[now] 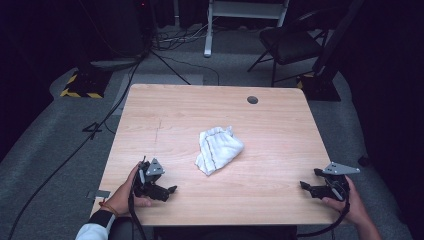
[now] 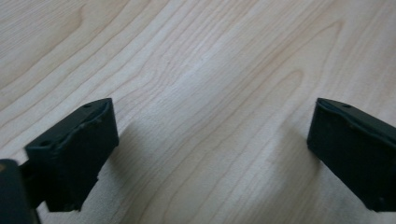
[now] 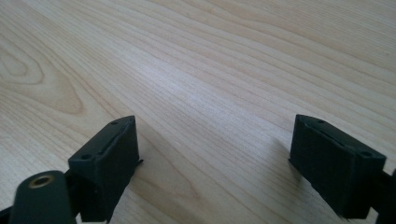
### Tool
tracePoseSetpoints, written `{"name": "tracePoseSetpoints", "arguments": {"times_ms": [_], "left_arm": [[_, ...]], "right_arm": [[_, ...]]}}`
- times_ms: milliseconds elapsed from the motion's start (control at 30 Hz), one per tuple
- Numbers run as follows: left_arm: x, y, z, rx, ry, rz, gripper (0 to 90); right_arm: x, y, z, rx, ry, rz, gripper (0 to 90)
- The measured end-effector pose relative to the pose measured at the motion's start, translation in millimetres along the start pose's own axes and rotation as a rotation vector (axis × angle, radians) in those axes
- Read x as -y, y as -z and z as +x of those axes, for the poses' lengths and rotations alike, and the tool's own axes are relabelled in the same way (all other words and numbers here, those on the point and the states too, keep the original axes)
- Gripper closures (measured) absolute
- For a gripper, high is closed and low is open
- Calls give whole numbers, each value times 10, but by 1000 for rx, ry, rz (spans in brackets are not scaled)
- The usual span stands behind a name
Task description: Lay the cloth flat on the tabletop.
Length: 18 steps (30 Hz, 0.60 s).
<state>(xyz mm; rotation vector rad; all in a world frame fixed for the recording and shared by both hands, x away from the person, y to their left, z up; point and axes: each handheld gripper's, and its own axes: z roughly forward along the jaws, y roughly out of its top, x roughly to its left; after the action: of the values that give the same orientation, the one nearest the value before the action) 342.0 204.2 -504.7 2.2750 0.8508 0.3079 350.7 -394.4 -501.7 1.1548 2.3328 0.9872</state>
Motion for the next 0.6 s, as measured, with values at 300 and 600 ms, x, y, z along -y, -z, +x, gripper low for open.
{"name": "tracePoseSetpoints", "arguments": {"times_ms": [300,600], "left_arm": [[-116,-99,-13,41,-51,10,31],[-404,-355,-35,69,-79,-4,58]], "right_arm": [[-287,-12,63,-28,90,-48,362],[-1093,-328,635,-117,271,-66,426]]}}
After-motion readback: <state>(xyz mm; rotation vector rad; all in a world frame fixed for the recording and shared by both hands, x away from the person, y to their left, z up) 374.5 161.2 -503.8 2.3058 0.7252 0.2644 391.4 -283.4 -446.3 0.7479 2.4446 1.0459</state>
